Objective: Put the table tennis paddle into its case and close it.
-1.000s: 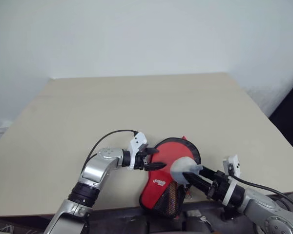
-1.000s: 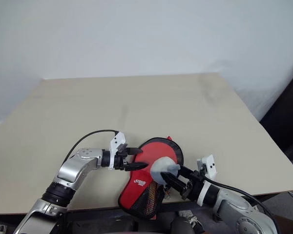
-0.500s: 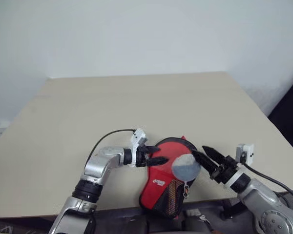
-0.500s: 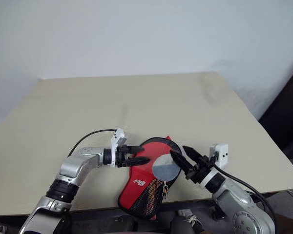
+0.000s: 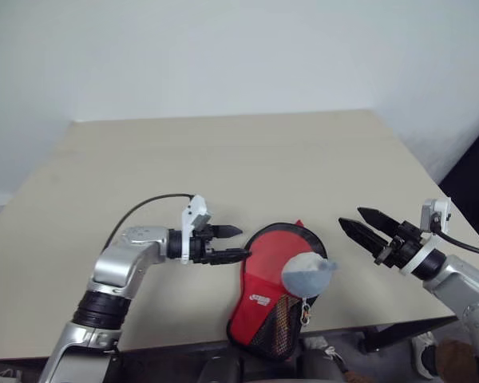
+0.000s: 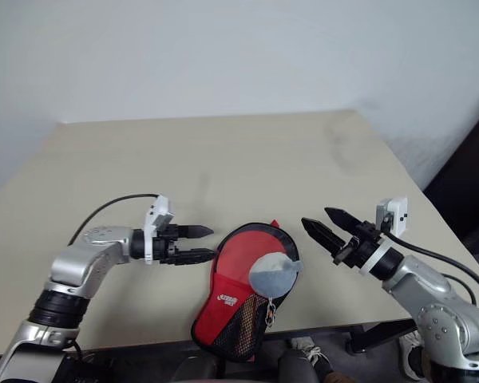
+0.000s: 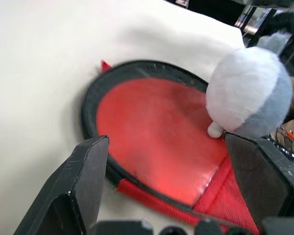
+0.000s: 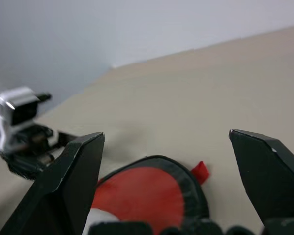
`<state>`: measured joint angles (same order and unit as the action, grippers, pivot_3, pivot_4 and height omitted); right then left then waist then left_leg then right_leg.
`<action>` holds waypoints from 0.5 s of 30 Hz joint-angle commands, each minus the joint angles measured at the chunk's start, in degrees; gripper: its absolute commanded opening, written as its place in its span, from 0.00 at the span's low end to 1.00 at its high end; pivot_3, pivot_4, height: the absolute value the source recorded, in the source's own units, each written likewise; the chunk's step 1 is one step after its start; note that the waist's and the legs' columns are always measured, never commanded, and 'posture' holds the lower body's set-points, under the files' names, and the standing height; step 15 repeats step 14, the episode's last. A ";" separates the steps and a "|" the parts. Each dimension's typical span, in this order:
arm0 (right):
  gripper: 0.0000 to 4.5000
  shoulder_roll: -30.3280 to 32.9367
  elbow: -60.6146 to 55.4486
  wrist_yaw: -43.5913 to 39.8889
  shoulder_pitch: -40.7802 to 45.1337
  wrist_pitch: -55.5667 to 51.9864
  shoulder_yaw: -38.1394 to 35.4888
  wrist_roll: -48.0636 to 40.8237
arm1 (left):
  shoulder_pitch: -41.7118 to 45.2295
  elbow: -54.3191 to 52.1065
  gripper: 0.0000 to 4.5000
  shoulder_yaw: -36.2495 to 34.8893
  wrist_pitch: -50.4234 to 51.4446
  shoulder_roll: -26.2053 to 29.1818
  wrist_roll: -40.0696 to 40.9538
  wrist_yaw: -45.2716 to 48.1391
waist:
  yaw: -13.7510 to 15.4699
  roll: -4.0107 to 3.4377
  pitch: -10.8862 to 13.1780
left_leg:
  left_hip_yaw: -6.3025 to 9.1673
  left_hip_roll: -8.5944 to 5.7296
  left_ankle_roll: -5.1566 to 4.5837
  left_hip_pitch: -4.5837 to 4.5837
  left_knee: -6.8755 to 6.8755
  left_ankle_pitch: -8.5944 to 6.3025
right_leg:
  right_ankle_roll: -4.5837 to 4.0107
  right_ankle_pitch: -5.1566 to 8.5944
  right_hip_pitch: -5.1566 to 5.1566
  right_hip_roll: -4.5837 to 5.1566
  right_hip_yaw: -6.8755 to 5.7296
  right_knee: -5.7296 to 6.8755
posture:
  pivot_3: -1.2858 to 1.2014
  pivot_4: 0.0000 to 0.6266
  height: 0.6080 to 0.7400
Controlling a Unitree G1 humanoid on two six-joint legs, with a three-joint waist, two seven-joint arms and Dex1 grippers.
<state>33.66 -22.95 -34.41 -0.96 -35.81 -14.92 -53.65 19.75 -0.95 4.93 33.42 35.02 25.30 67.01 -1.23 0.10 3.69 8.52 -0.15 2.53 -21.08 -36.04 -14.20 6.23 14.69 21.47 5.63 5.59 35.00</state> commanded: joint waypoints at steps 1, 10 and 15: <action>0.99 2.89 2.31 -5.04 3.11 1.69 1.91 4.20 | -2.70 -2.69 0.88 -3.47 -2.39 3.62 0.57 1.03 | -0.13 -0.07 0.05 | -0.03 0.00 0.00 -0.01 0.00 0.00 | 0.00 0.00 0.01 0.00 0.02 -0.01 | 0.52 0.00 1.00; 0.99 5.71 10.05 -16.54 11.63 6.03 10.90 14.80 | -18.39 -6.92 0.88 -10.78 -12.04 6.31 -2.27 -5.31 | -0.18 -0.03 0.15 | -0.05 0.01 0.00 -0.03 -0.02 0.00 | 0.02 -0.01 0.04 0.02 0.03 0.00 | 0.52 0.00 1.00; 0.99 4.40 12.39 -17.53 14.73 6.89 12.13 16.80 | -22.76 -9.02 0.88 -12.52 -12.52 6.20 -0.97 -6.53 | 0.05 0.04 0.18 | 0.01 0.04 0.01 -0.02 -0.05 0.02 | 0.00 -0.02 0.04 0.00 -0.03 0.05 | 0.52 0.00 1.00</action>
